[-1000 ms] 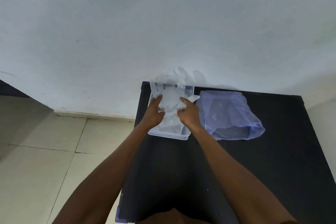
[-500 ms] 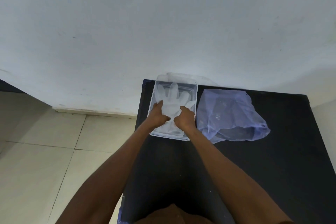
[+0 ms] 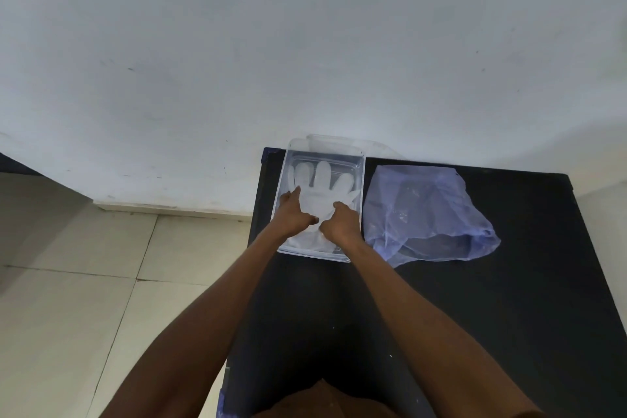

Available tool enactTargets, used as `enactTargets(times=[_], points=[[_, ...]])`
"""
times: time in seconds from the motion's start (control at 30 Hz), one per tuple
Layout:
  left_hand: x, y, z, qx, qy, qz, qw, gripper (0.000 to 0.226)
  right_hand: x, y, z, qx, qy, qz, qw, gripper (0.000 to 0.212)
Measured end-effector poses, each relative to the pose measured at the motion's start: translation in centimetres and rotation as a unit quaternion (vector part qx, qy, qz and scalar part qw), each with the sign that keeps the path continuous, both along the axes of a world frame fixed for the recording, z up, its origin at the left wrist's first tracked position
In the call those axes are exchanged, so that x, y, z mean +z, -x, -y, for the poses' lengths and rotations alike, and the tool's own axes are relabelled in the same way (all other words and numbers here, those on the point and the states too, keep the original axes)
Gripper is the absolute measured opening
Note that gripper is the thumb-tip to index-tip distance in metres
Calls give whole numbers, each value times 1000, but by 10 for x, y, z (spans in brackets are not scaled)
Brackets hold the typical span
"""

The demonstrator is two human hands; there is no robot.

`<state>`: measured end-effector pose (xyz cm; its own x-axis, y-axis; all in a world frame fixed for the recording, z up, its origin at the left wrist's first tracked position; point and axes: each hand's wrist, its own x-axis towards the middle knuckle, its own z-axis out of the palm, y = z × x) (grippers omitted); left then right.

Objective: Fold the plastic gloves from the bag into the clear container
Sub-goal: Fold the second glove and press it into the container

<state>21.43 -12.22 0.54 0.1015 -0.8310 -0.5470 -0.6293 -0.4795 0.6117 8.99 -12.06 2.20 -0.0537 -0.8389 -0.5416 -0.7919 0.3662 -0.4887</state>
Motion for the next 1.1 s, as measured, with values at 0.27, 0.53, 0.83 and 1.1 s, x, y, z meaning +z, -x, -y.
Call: enactTargets(times=[0.27, 0.53, 0.83, 1.1], points=[[0, 5, -14, -7, 33, 66, 997, 69, 3, -1, 1, 21, -3, -10, 1000, 41], [3, 12, -17, -43, 3, 44, 998, 53, 24, 10, -19, 85, 57, -107, 989, 55], [-4, 12, -17, -69, -19, 45, 996, 47, 29, 6, -19, 130, 84, -98, 983, 39], [-3, 9, -15, -60, -28, 44, 997, 45, 11, 3, -6, 79, -44, -25, 996, 44]])
